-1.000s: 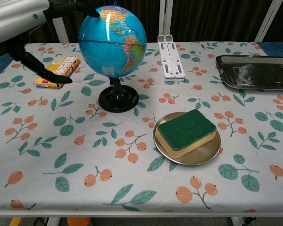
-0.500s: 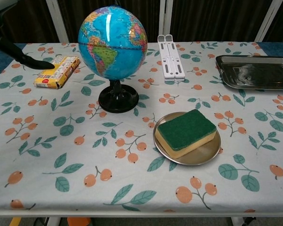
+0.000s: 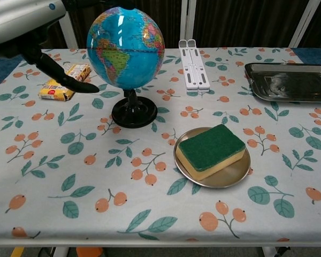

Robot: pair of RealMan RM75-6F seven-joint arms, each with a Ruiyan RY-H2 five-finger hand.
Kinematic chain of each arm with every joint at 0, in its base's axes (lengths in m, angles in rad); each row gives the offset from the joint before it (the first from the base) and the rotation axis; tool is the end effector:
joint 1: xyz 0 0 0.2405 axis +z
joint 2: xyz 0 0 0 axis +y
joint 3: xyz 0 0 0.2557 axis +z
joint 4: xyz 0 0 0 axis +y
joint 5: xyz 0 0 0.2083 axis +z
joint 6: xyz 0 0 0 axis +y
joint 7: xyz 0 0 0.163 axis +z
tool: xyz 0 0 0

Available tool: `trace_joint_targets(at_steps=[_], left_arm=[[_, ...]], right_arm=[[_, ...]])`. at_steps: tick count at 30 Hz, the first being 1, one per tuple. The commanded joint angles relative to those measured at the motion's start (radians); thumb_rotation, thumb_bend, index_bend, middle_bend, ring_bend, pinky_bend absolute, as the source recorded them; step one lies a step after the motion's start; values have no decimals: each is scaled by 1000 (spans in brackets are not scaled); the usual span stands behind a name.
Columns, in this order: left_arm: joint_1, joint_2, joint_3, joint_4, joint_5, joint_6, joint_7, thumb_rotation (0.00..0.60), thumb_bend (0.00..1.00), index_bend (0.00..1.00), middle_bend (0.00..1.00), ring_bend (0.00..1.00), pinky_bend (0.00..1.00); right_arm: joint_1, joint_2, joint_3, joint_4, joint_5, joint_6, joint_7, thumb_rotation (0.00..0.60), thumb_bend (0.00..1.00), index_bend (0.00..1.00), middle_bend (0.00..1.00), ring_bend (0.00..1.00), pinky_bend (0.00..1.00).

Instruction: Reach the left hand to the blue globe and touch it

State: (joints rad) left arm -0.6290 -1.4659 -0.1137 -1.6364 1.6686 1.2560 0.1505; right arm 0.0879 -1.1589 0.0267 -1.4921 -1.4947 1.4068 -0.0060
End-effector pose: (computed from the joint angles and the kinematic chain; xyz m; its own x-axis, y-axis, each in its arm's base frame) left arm -0.0927 0.2930 0.0272 0.2830 0.0172 0.9590 0.7073 -0.6791 -0.1965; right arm -0.3380 -0.1970 0.1454 0.4710 -0.0959 0.8769 -0.8810 -0.0001 0.4732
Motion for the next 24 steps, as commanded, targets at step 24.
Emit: trace_joint_targets(at_steps=[24], left_arm=[[26,19,10,20,-66,0,50,600,32,142,88,69,80]], right_arm=[[-1,-2,-1,6,2,-2,1,600,216,0,0,0,0]])
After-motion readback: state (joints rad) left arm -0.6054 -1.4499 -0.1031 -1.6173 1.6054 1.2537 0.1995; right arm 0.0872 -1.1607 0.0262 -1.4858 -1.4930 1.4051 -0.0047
